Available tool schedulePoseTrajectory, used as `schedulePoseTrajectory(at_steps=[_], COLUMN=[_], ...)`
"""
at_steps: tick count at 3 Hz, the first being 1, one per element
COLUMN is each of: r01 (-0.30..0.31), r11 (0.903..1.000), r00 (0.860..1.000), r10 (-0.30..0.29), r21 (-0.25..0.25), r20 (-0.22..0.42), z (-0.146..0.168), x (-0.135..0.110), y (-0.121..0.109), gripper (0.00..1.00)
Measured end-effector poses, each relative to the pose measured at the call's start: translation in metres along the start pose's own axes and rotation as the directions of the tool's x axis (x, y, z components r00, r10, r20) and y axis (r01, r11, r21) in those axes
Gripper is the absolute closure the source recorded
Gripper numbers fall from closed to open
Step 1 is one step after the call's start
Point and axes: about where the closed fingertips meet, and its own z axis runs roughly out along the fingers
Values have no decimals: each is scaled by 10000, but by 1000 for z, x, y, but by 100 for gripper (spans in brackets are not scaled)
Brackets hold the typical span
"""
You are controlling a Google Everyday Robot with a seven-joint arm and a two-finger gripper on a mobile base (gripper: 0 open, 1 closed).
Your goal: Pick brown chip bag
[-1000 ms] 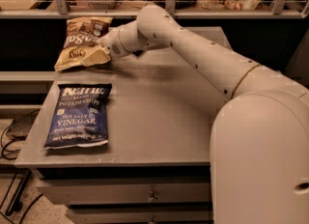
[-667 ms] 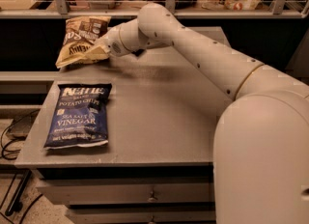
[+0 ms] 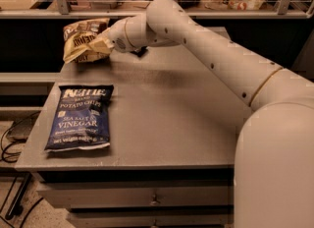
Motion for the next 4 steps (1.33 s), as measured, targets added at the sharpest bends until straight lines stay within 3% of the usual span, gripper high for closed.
schedulePoseTrajectory(at_steps=[1,2,3,4], r01=[810,1916,3154,4123], r11=[9967,9812,9463,9043], r00=[9962,9809,9486,9103], r10=[-810,-1922,-3166,-4139], r21=[25,217,703,1105], r20=[316,285,54,-88], z=[-39,-91,-148,-195], x=[-38,-79,-126,-164], y=[7,14,18,22], gripper=[100,100,100,100])
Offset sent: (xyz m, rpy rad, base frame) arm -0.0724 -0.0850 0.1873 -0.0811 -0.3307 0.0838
